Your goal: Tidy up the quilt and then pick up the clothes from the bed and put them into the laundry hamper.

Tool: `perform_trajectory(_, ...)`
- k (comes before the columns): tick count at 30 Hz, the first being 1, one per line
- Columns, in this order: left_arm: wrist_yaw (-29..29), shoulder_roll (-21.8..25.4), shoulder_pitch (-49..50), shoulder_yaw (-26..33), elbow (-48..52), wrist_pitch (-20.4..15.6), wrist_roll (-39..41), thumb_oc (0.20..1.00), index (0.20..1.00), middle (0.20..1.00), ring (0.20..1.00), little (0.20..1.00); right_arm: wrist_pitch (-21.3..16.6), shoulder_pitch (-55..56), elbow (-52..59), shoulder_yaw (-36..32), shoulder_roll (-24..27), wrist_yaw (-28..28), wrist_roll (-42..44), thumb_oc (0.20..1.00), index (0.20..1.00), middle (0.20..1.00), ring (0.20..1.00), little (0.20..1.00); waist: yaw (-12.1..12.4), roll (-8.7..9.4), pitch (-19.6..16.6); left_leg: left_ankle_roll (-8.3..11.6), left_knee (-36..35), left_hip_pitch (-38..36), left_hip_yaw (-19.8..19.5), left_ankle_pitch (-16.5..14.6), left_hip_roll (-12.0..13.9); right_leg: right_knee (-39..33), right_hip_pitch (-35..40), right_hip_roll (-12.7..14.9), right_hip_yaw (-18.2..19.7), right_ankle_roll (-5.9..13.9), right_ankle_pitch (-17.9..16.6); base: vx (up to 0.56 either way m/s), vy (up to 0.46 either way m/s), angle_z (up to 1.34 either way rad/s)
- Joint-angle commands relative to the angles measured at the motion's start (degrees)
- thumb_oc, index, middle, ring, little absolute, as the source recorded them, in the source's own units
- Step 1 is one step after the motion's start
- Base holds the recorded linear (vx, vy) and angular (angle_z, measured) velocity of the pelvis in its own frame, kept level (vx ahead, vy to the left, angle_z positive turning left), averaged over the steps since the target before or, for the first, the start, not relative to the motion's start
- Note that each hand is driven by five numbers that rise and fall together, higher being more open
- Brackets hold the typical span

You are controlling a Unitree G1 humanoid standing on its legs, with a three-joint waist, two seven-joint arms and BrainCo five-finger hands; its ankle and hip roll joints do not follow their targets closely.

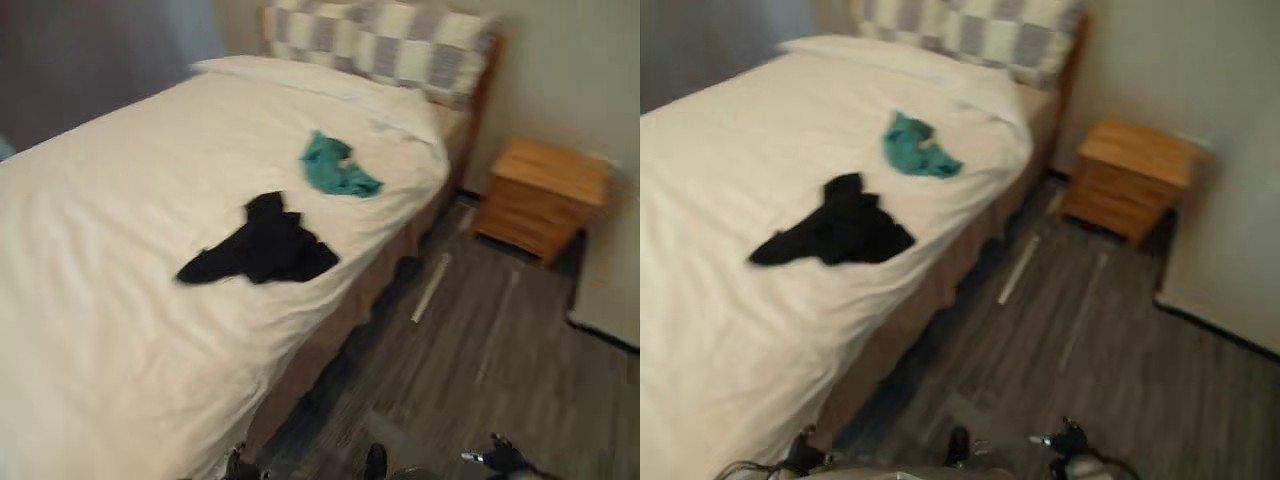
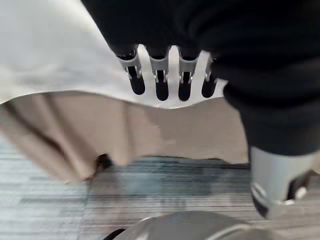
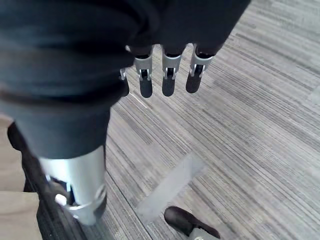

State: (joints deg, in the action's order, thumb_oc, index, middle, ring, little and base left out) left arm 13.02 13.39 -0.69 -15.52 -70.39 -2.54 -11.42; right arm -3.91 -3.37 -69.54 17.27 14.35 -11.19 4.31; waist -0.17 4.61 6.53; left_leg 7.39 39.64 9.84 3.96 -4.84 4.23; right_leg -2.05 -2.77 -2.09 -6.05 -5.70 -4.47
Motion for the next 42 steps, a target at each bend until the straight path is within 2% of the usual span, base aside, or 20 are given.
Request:
perform_trajectory(1, 1.5, -1.5, -4.4, -1.6, -0.4, -1.0, 1.3, 1.000, 1.000, 1.000, 1.000, 1.000, -0.4, -0.9, 2.0, 0.1, 0.4, -0.6, -2.9, 1.000, 1.000, 1.000, 1.000, 1.000, 3.0, 0.73, 6.1, -4.58, -15.2, 1.9, 2.0, 2.0, 1.8, -1.2, 7.0, 6.1, -2.5, 10.46, 8.8, 0.54, 0.268, -1.91)
perform_trajectory(2, 1.6, -1.9, -4.7, -1.9, -0.4, -1.0, 1.0, 1.000, 1.000, 1.000, 1.000, 1.000, -0.4, -0.9, 2.0, 0.0, 0.5, -1.0, -3.0, 1.000, 1.000, 1.000, 1.000, 1.000, 3.6, -0.30, 5.7, -3.75, -27.7, 0.5, -0.1, 3.9, 0.0, -2.2, 8.2, 5.4, 0.9, 11.04, 8.8, 0.43, 0.219, -1.40)
perform_trajectory(5, 0.8, -2.0, -5.4, -3.1, -0.4, -0.3, -0.3, 1.000, 1.000, 1.000, 1.000, 1.000, 0.0, -0.6, 1.3, -0.5, 1.0, -1.6, -3.4, 1.000, 1.000, 1.000, 1.000, 1.000, 3.7, -1.26, 5.3, -3.12, -34.9, 1.4, 1.1, 7.9, 0.0, -3.0, 10.1, 4.8, 2.1, 11.05, 9.8, 0.42, 0.159, -1.26)
perform_trajectory(9, 0.8, -1.9, -6.2, -3.9, -0.8, -0.1, -0.5, 1.000, 1.000, 1.000, 1.000, 1.000, -0.6, 1.8, 0.4, -1.6, -0.4, -1.1, -2.6, 1.000, 1.000, 1.000, 1.000, 1.000, 2.7, -0.54, 4.5, -6.31, -35.8, -2.5, -0.4, 4.5, -3.9, 9.0, 10.1, 4.6, 3.3, 12.32, 12.7, 0.49, 0.147, -0.46)
perform_trajectory(11, 1.0, -1.4, -7.7, -4.4, -0.2, 0.2, 0.0, 1.000, 1.000, 1.000, 1.000, 1.000, -0.3, 1.2, 0.6, -2.6, -0.6, -1.2, -1.6, 1.000, 1.000, 1.000, 1.000, 1.000, 1.3, -0.72, 6.0, -7.48, -36.5, -5.4, 1.9, 2.9, -4.4, 23.4, 3.2, 7.0, 1.2, 16.95, 5.4, 0.34, 0.126, -0.21)
perform_trajectory(13, 1.5, -0.5, -9.4, -5.3, 0.8, 0.4, 0.7, 1.000, 1.000, 1.000, 1.000, 1.000, -0.3, 0.4, 1.4, -3.3, -1.1, -1.6, -0.6, 1.000, 1.000, 1.000, 1.000, 1.000, -0.7, -2.46, 7.4, -7.77, -40.0, -9.5, 2.5, 3.0, -3.0, 34.1, -5.7, 7.3, 0.3, 17.54, 1.5, 0.44, 0.121, -0.41)
perform_trajectory(15, 1.8, -0.3, -10.1, -5.9, 1.6, 0.0, 0.7, 1.000, 1.000, 1.000, 1.000, 1.000, -0.6, 0.3, 2.1, -3.5, -1.4, -1.8, 0.3, 1.000, 1.000, 1.000, 1.000, 1.000, -2.8, -3.87, 8.3, -7.37, -43.1, -13.9, 1.8, 2.3, -2.5, 33.2, -10.7, 6.0, -0.8, 16.58, 3.8, 0.46, 0.038, -0.16)
perform_trajectory(17, 1.6, -0.1, -10.8, -6.5, 1.7, -0.4, 0.2, 1.000, 1.000, 1.000, 1.000, 1.000, -0.8, 0.3, 2.5, -3.6, -1.5, -2.1, 1.0, 1.000, 1.000, 1.000, 1.000, 1.000, -4.5, -4.18, 8.3, -6.56, -44.2, -17.5, 1.7, 0.2, -2.6, 22.8, -12.5, 6.5, -2.8, 15.67, 4.9, 0.54, -0.110, 0.29)
perform_trajectory(20, 1.1, 0.6, -11.4, -6.4, 0.5, -0.7, -2.5, 1.000, 1.000, 1.000, 1.000, 1.000, -0.5, -0.6, 3.0, -4.1, -1.4, -2.2, 0.8, 1.000, 1.000, 1.000, 1.000, 1.000, -6.3, -4.82, 8.0, -4.51, -44.6, -23.0, 1.5, -4.2, -1.7, 2.8, -15.0, 9.2, -5.5, 16.54, 1.1, 0.63, -0.186, 0.30)
perform_trajectory(22, 0.9, 0.8, -11.0, -5.9, -0.4, -0.9, -3.6, 1.000, 1.000, 1.000, 1.000, 1.000, -0.5, -0.8, 3.9, -3.9, -1.1, -2.0, -0.2, 1.000, 1.000, 1.000, 1.000, 1.000, -6.8, -5.44, 7.6, -3.73, -44.6, -26.2, 1.9, -6.1, -0.9, 1.3, -16.9, 10.5, -5.8, 17.31, 0.1, 0.64, -0.188, 0.23)
perform_trajectory(24, 0.8, 0.6, -9.6, -4.8, -1.4, -0.7, -3.9, 1.000, 1.000, 1.000, 1.000, 1.000, -0.6, -0.2, 4.0, -3.2, -0.4, -1.4, -1.1, 1.000, 1.000, 1.000, 1.000, 1.000, -6.8, -6.03, 6.8, -2.52, -39.7, -27.7, 1.2, -4.9, 0.5, 2.5, -14.7, 9.6, -6.5, 16.06, -1.3, 0.66, -0.215, -0.05)
perform_trajectory(26, 0.9, 0.1, -7.6, -4.0, -1.5, -0.6, -3.1, 1.000, 1.000, 1.000, 1.000, 1.000, -0.7, 0.1, 3.9, -2.3, 0.1, -1.1, -1.7, 1.000, 1.000, 1.000, 1.000, 1.000, -7.0, -6.83, 6.6, -0.56, -24.0, -24.5, 1.9, 5.2, 3.1, 3.6, -11.6, 7.3, -6.6, 13.26, -1.3, 0.58, -0.299, -0.04)
perform_trajectory(28, 0.9, 0.2, -6.6, -4.2, -0.5, -0.5, -2.5, 1.000, 1.000, 1.000, 1.000, 1.000, -0.8, 0.0, 4.4, -1.4, 0.9, -1.3, -2.2, 1.000, 1.000, 1.000, 1.000, 1.000, -4.8, -4.93, 7.9, -1.81, -2.9, -13.7, -0.9, 12.4, 3.0, 1.9, -6.4, 6.5, -7.0, 9.92, -0.1, 0.52, -0.372, 0.46)
perform_trajectory(31, 1.2, 0.4, -7.2, -4.4, 1.4, -0.5, -0.3, 1.000, 1.000, 1.000, 1.000, 1.000, -0.4, -2.4, 5.1, -0.4, 2.0, -1.3, -2.2, 1.000, 1.000, 1.000, 1.000, 1.000, -0.7, -2.25, 9.5, -4.73, 9.0, -2.0, -2.2, 6.7, 0.4, -0.6, 0.1, 6.3, -4.2, 8.55, 2.8, 0.55, -0.186, -0.61)
perform_trajectory(35, 1.1, -0.8, -6.3, -4.6, 3.1, -1.1, 0.2, 1.000, 1.000, 1.000, 1.000, 1.000, -0.6, -3.1, 4.9, 0.5, 2.0, -0.9, -2.3, 1.000, 1.000, 1.000, 1.000, 1.000, 3.9, -2.84, 8.4, -5.19, -11.1, 3.4, 1.5, 4.5, -2.2, -2.6, 7.3, 6.0, -0.2, 10.13, 6.3, 0.70, 0.146, -0.89)
perform_trajectory(36, 0.8, -1.2, -5.6, -4.6, 3.1, -0.9, -0.4, 1.000, 1.000, 1.000, 1.000, 1.000, -1.0, -2.9, 4.7, -1.0, 2.1, -1.4, -1.1, 1.000, 1.000, 1.000, 1.000, 1.000, 4.1, -3.44, 6.9, -5.76, -26.3, 3.5, 6.4, 5.6, -2.1, -2.5, 10.0, 4.9, -0.7, 10.60, 8.8, 0.57, 0.144, -0.61)
perform_trajectory(37, 0.8, -1.1, -5.6, -4.5, 3.2, -0.8, -0.5, 1.000, 1.000, 1.000, 1.000, 1.000, -1.0, -2.5, 4.4, -1.7, 2.0, -1.7, -0.7, 1.000, 1.000, 1.000, 1.000, 1.000, 3.9, -3.80, 6.4, -5.42, -30.7, 2.9, 10.8, 7.1, -1.7, -2.0, 11.5, 4.0, -1.3, 10.45, 10.3, 0.80, 0.189, -0.63)
perform_trajectory(40, 0.5, -0.6, -5.4, -3.8, 4.5, -0.2, -0.3, 1.000, 1.000, 1.000, 1.000, 1.000, -1.0, -1.6, 3.9, -3.3, 1.6, -2.5, 0.5, 1.000, 1.000, 1.000, 1.000, 1.000, 4.1, -3.25, 6.0, -5.40, -35.2, 1.1, 20.9, 7.9, -1.2, 1.1, 14.6, 3.2, -3.0, 10.82, 13.3, 0.43, 0.084, 0.04)
perform_trajectory(41, 0.4, 0.2, -5.5, -2.8, 4.3, -0.2, 0.7, 1.000, 1.000, 1.000, 1.000, 1.000, -1.1, -1.5, 3.2, -3.5, 0.9, -1.9, 0.7, 1.000, 1.000, 1.000, 1.000, 1.000, 5.0, -2.25, 4.6, -8.22, -38.1, -2.4, 19.9, 5.7, -3.7, 12.8, 12.9, 3.5, -5.2, 14.51, 10.8, 0.58, 0.112, 0.32)
perform_trajectory(42, 0.4, 0.2, -5.5, -2.8, 4.3, -0.2, 0.7, 1.000, 1.000, 1.000, 1.000, 1.000, -1.1, -1.5, 3.2, -3.5, 0.8, -1.9, 0.7, 1.000, 1.000, 1.000, 1.000, 1.000, 4.9, -2.17, 4.5, -8.33, -38.1, -2.3, 19.8, 5.7, -3.9, 13.1, 12.7, 3.6, -5.3, 14.63, 11.1, 0.55, 0.127, 0.31)
